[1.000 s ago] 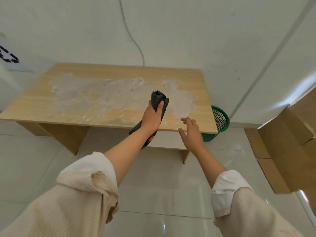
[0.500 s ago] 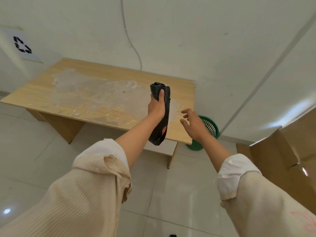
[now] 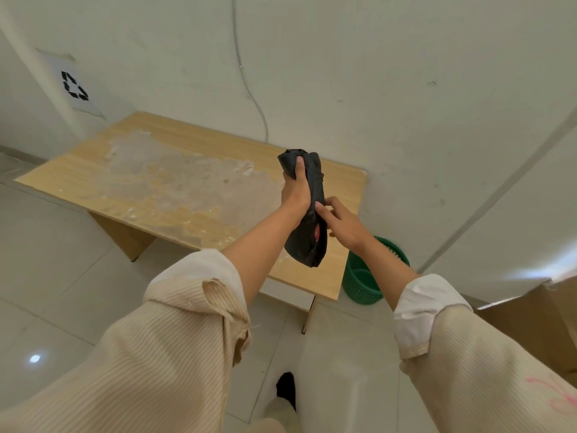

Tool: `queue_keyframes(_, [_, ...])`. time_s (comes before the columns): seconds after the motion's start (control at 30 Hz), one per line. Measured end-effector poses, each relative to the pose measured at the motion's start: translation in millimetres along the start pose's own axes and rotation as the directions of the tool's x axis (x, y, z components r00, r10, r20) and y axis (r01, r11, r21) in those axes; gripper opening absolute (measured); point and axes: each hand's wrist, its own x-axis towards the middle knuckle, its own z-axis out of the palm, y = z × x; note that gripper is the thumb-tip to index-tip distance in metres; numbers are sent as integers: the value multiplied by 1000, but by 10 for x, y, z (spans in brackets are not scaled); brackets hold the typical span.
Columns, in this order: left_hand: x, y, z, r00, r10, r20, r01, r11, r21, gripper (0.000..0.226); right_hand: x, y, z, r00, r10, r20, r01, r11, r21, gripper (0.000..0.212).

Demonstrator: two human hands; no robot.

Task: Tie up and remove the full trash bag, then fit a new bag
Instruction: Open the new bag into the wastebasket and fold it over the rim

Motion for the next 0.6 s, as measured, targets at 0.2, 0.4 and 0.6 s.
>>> queue_keyframes(0.2, [615, 69, 347, 989, -106, 107, 103, 994, 36, 99, 742, 241, -362, 996, 36, -81, -35, 999, 15, 37])
queue_keyframes(0.4, [1148, 151, 542, 963, -120, 241, 69, 976, 208, 92, 1341, 483, -841, 952, 144, -270, -110, 984, 139, 21])
queue_keyframes(0.6, [1567, 109, 771, 948, -84, 307, -15, 952, 307, 72, 1683, 832, -1232, 903, 283, -323, -205, 945, 256, 21])
